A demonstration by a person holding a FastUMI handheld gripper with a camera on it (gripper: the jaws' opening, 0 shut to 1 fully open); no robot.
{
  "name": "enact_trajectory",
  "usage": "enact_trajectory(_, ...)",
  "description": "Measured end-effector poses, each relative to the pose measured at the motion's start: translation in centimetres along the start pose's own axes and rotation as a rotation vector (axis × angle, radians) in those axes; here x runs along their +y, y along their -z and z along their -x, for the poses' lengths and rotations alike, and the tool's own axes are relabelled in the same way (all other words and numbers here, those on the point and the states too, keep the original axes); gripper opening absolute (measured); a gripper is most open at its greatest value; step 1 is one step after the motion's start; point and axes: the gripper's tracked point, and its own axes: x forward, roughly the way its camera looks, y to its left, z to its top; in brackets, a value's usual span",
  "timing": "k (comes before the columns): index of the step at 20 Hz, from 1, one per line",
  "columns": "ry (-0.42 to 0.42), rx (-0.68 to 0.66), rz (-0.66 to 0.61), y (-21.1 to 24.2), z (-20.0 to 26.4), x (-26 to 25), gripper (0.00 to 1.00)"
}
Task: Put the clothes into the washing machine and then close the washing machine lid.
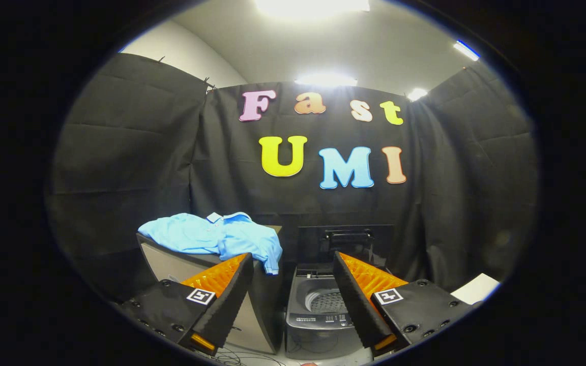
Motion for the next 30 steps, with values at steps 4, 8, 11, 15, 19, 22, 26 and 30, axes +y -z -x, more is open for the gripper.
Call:
enact_trajectory(4,-0.042,-0.009,0.016,-1.4,-2.8,1.9,0.97)
enact_trajectory(8,-0.095,-0.012,0.012,-2.6,-5.7,4.5,0.98)
enact_trajectory(11,-0.145,-0.013,0.026,-3.6,-8.2,7.0,0.98)
enact_trajectory(15,-0.211,0.019,0.044,-3.8,-11.0,9.9,0.98)
enact_trajectory(19,-0.274,0.039,0.034,-4.1,-13.9,13.0,0.98)
enact_trajectory(22,-0.320,0.070,0.031,-4.0,-16.1,15.2,0.98)
enact_trajectory(26,-0.353,0.114,0.047,-3.5,-19.3,18.0,0.98)
enact_trajectory(30,-0.391,0.193,0.029,-2.5,-22.4,20.6,0.98)
